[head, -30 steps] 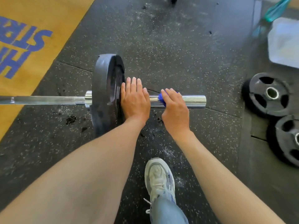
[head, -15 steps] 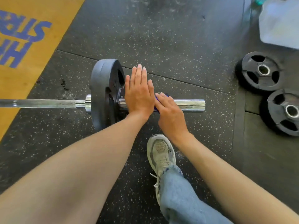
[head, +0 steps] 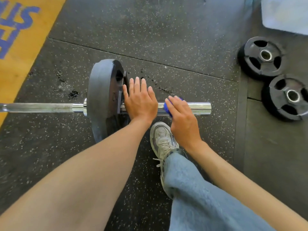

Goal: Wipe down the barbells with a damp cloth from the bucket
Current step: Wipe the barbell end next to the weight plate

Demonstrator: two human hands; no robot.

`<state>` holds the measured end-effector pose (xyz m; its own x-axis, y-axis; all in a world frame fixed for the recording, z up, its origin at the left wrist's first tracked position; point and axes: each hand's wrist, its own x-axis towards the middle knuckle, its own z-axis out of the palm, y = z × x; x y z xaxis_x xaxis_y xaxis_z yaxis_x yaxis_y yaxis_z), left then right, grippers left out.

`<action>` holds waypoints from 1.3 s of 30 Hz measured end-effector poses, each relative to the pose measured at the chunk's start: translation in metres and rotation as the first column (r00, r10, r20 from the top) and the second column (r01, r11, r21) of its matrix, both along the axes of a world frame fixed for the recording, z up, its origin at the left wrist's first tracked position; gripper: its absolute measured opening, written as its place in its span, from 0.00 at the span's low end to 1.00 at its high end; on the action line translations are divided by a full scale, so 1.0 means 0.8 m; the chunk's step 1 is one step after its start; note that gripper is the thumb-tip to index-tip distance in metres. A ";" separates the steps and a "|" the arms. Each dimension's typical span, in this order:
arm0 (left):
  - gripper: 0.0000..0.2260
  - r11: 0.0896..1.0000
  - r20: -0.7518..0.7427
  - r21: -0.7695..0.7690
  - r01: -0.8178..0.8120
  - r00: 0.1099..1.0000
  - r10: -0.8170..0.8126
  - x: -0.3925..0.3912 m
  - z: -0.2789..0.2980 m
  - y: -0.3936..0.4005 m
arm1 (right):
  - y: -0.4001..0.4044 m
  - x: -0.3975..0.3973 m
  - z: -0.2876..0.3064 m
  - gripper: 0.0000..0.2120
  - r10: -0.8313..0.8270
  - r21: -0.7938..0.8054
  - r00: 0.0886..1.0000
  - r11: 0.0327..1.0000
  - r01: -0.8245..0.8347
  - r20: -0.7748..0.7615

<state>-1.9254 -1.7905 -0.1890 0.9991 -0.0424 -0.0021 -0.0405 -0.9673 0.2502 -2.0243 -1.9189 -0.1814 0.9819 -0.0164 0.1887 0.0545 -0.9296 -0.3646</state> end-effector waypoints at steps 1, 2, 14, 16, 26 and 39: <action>0.27 1.000 0.014 0.000 0.004 1.000 -0.004 -0.003 0.000 0.002 | -0.007 -0.001 0.002 0.23 0.075 -0.036 0.997 0.997 -0.075 0.011; 0.27 1.000 0.018 -0.004 0.009 1.000 -0.009 -0.005 -0.001 0.003 | -0.021 0.002 0.003 0.21 0.063 -0.057 0.998 0.996 -0.062 0.025; 0.27 0.998 -0.025 -0.066 0.011 1.000 -0.012 0.025 -0.001 -0.002 | -0.062 0.020 0.013 0.11 -0.413 0.080 0.909 0.909 0.408 0.060; 0.27 0.997 -0.013 -0.077 0.013 1.000 -0.014 0.034 0.000 -0.005 | -0.051 0.023 0.014 0.11 -0.274 0.050 0.960 0.961 0.271 0.057; 0.26 0.958 0.163 -0.278 0.070 0.986 -0.024 0.094 0.008 -0.013 | -0.070 0.077 0.001 0.16 -0.115 -0.011 0.989 0.993 0.117 0.097; 0.26 0.981 0.094 0.081 0.177 0.978 -0.184 0.123 -0.006 -0.047 | -0.059 0.173 -0.012 0.15 -0.421 0.126 0.894 0.906 0.405 0.152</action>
